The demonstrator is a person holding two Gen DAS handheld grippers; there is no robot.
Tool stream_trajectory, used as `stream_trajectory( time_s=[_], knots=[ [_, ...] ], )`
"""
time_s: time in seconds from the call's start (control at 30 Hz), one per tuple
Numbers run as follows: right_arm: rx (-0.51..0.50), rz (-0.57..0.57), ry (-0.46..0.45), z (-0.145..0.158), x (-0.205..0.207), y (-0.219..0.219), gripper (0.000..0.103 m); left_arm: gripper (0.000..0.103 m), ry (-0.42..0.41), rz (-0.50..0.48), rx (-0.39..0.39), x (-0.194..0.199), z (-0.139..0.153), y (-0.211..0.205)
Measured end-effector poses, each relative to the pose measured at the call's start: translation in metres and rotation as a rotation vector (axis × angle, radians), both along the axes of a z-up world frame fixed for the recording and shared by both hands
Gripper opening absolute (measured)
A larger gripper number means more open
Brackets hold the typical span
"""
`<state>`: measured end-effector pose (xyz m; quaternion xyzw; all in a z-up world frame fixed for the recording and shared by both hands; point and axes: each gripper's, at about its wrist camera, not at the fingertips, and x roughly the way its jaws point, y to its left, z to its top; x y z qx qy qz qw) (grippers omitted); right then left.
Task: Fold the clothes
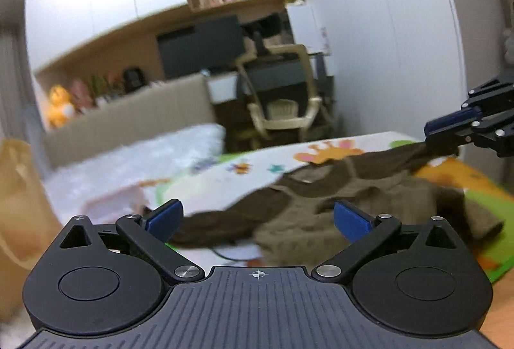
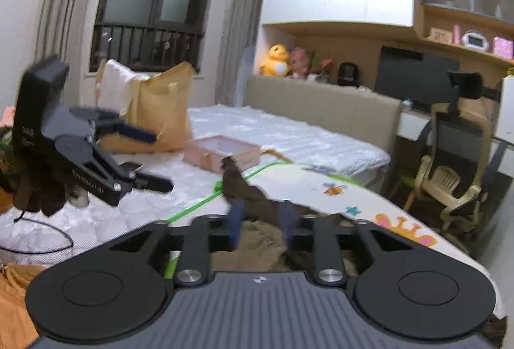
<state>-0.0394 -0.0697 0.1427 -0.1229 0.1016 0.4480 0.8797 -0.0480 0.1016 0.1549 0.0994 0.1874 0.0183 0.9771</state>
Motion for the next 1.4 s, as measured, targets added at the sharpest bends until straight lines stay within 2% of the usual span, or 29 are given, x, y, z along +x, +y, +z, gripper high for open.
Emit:
stream_trajectory(
  time_s=[0.13,0.2,0.27,0.37,0.47,0.53,0.6,0.67,0.83,0.93,1.0,1.07,1.13,1.17,1.2,1.27,1.3,1.37,1.4],
  knots=[
    [0.04,-0.098,0.026,-0.001,0.026,-0.021,0.046,0.103,0.072,-0.022,-0.11,0.024,-0.017,0.009],
    [0.03,-0.157,0.055,-0.012,0.047,-0.025,0.054,0.103,0.137,-0.033,-0.208,0.049,-0.034,0.016],
    [0.008,-0.205,0.111,-0.03,0.072,-0.028,0.059,0.103,0.211,-0.041,-0.307,0.076,-0.054,0.02],
    [-0.01,-0.314,0.244,-0.066,0.121,-0.036,0.066,0.103,0.29,-0.026,-0.402,0.118,-0.085,0.031],
    [0.015,-0.446,0.409,-0.102,0.17,-0.048,0.069,0.103,0.296,0.046,-0.522,0.145,-0.103,0.055],
    [0.05,-0.506,0.495,-0.124,0.193,-0.056,0.077,0.103,0.293,0.108,-0.611,0.163,-0.113,0.073],
    [0.062,-0.55,0.52,-0.14,0.207,-0.058,0.094,0.103,0.273,0.181,-0.673,0.176,-0.119,0.09],
    [0.057,-0.576,0.521,-0.149,0.216,-0.058,0.103,0.103,0.248,0.262,-0.696,0.191,-0.125,0.106],
    [0.014,-0.634,0.575,-0.161,0.234,-0.053,0.103,0.103,0.212,0.431,-0.729,0.221,-0.133,0.136],
    [-0.003,-0.633,0.558,-0.164,0.231,-0.05,0.103,0.102,0.187,0.494,-0.753,0.228,-0.136,0.149],
    [-0.006,-0.631,0.55,-0.164,0.23,-0.05,0.103,0.098,0.186,0.517,-0.736,0.235,-0.14,0.151],
    [0.007,-0.628,0.552,-0.164,0.229,-0.053,0.103,0.077,0.184,0.542,-0.703,0.241,-0.142,0.151],
    [0.035,-0.621,0.558,-0.164,0.229,-0.057,0.103,0.07,0.174,0.564,-0.666,0.246,-0.142,0.148],
    [0.05,-0.619,0.56,-0.164,0.228,-0.059,0.103,0.058,0.166,0.573,-0.654,0.248,-0.142,0.147],
    [0.065,-0.617,0.562,-0.164,0.228,-0.061,0.103,0.05,0.157,0.582,-0.64,0.25,-0.141,0.146],
    [0.09,-0.615,0.566,-0.164,0.228,-0.064,0.103,0.021,0.13,0.589,-0.58,0.256,-0.138,0.143],
    [0.105,-0.613,0.569,-0.164,0.228,-0.066,0.103,0.019,0.115,0.592,-0.549,0.259,-0.136,0.141],
    [0.135,-0.609,0.577,-0.165,0.228,-0.07,0.103,0.016,0.047,0.579,-0.411,0.261,-0.124,0.122],
    [0.147,-0.607,0.581,-0.165,0.227,-0.072,0.103,0.015,0.011,0.543,-0.34,0.262,-0.116,0.107]
  ],
)
